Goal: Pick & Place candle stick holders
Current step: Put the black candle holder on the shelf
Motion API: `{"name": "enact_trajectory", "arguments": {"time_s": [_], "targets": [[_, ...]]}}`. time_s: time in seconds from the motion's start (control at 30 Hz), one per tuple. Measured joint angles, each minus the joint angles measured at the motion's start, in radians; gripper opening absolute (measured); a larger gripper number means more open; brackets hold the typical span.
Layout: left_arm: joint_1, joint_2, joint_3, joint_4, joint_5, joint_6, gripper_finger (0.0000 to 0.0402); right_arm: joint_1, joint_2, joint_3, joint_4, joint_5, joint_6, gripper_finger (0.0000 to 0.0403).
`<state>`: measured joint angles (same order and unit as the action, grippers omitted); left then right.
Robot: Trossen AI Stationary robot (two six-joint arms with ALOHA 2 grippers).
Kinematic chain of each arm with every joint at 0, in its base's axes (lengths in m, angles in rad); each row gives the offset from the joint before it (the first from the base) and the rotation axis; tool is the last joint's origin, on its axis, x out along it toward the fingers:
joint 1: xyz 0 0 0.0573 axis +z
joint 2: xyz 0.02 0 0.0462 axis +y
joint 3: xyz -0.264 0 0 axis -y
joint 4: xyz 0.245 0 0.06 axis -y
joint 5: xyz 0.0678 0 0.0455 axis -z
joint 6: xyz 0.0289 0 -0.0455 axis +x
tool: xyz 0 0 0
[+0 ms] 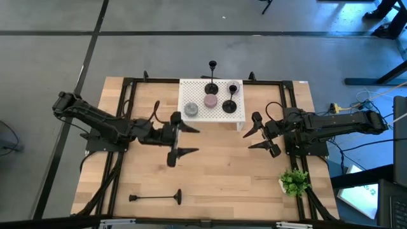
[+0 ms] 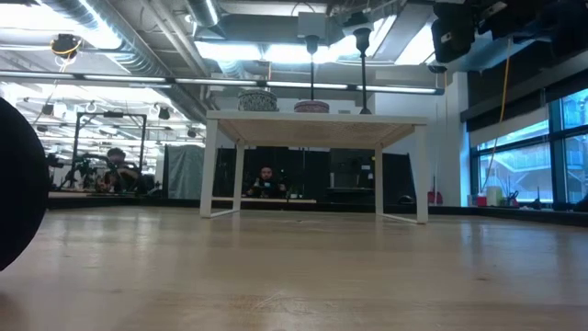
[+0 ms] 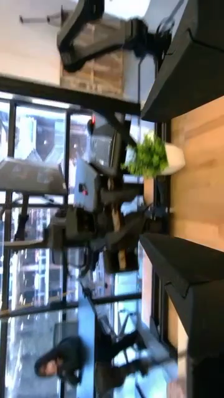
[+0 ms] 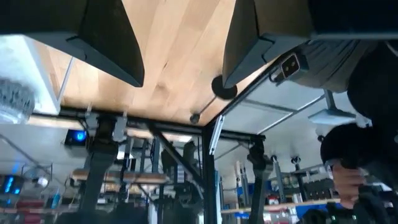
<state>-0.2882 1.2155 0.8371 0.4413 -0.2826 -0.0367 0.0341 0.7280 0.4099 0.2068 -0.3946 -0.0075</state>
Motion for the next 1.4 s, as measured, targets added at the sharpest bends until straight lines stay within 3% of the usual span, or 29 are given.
{"name": "enact_trajectory", "arguments": {"time_s": [0.17,0.33,0.7,0.9,1.2,1.4], "targets": [[-0.078,0.0,0.0,0.032,-0.043,0.021,0.0306,0.0,0.0,0.0,0.076,0.003,0.033,0.022],[-0.133,0.0,0.0,0.109,-0.071,0.052,0.0306,0.0,0.0,0.0,0.072,0.079,0.07,0.022],[-0.253,0.028,0.0,0.115,-0.093,0.099,0.0306,0.014,0.0,0.0,0.079,0.08,0.126,0.022],[-0.261,0.057,0.0,0.111,-0.092,0.074,0.0306,0.04,0.0,0.0,0.112,0.08,0.13,0.022],[-0.274,0.139,0.0,0.11,-0.095,-0.086,0.0306,0.032,0.0,0.0,0.105,0.079,0.1,0.022],[-0.333,0.145,0.0,0.116,-0.155,-0.142,0.0306,0.018,0.0,0.0,0.114,0.079,0.097,0.022]]}}
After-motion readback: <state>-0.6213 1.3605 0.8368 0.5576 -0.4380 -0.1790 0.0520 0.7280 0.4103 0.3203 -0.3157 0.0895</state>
